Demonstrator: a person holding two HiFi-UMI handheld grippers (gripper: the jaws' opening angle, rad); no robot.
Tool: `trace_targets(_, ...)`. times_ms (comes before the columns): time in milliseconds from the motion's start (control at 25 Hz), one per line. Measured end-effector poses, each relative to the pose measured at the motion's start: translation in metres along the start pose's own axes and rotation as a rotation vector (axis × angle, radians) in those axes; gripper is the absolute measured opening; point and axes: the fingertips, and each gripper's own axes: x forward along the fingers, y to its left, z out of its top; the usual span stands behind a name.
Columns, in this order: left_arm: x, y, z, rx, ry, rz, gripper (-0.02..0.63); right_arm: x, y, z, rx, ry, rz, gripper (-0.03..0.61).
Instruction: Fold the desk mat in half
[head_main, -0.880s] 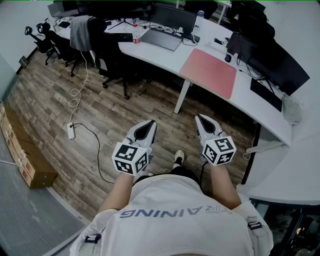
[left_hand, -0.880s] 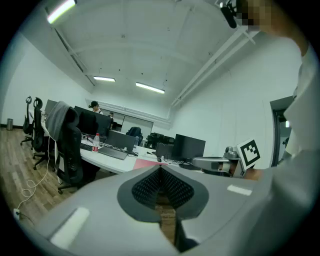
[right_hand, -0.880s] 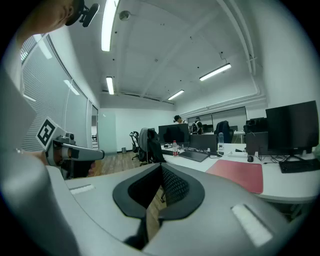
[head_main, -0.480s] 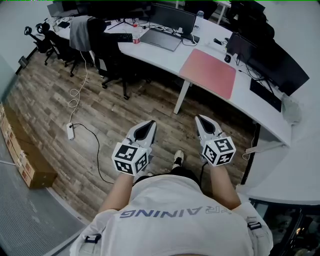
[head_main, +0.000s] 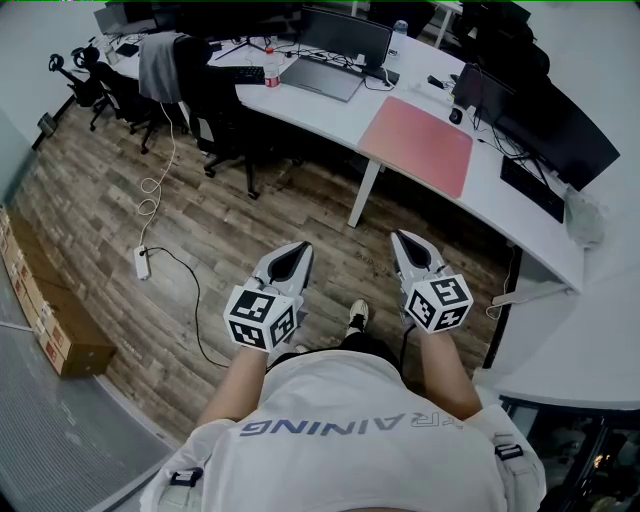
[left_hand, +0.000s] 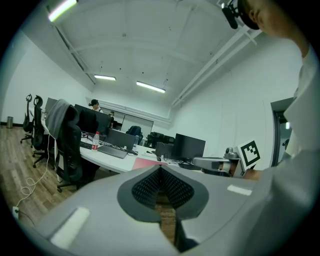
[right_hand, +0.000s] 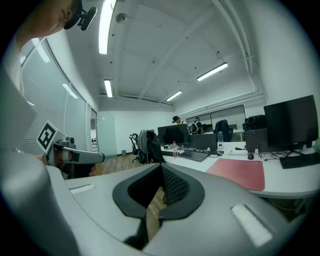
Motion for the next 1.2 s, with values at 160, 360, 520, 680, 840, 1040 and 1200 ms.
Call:
trace_targets(160, 0.005, 0.000, -0.003, -0.003, 0.009, 0.000, 0.000, 0.002, -0.005, -0.003, 0.009, 0.006, 0.001, 0.017)
trace_targets(360, 0.019, 0.002, 0.001, -0.003, 0.016, 0.007, 0.000, 0.011, -0.021, -0.004, 0.025, 0.025, -0.001, 0.017)
trace_targets(520, 0.037, 0.005, 0.006, 0.002, 0.022, 0.016, 0.000, 0.025, -0.038, 0.001, 0.034, 0.029, 0.011, 0.017)
trace_targets(680, 0.063, 0.008, 0.014, 0.011, 0.031, 0.024, 0.000, 0.041, -0.062, 0.008, 0.047, 0.027, 0.018, 0.017)
trace_targets(840, 0.095, 0.011, 0.024, 0.027, 0.034, 0.030, 0.000, 0.060, -0.095, 0.017, 0.065, 0.015, 0.016, 0.017)
trace_targets(1040, 0.144, 0.014, 0.044, 0.039, 0.024, 0.045, 0.000, 0.083, -0.139, 0.033, 0.063, 0.003, 0.022, 0.017)
trace_targets(1200, 0.184, 0.009, 0.055, 0.050, 0.019, 0.055, 0.000, 0.097, -0.180, 0.043, 0.071, -0.005, 0.031, 0.017)
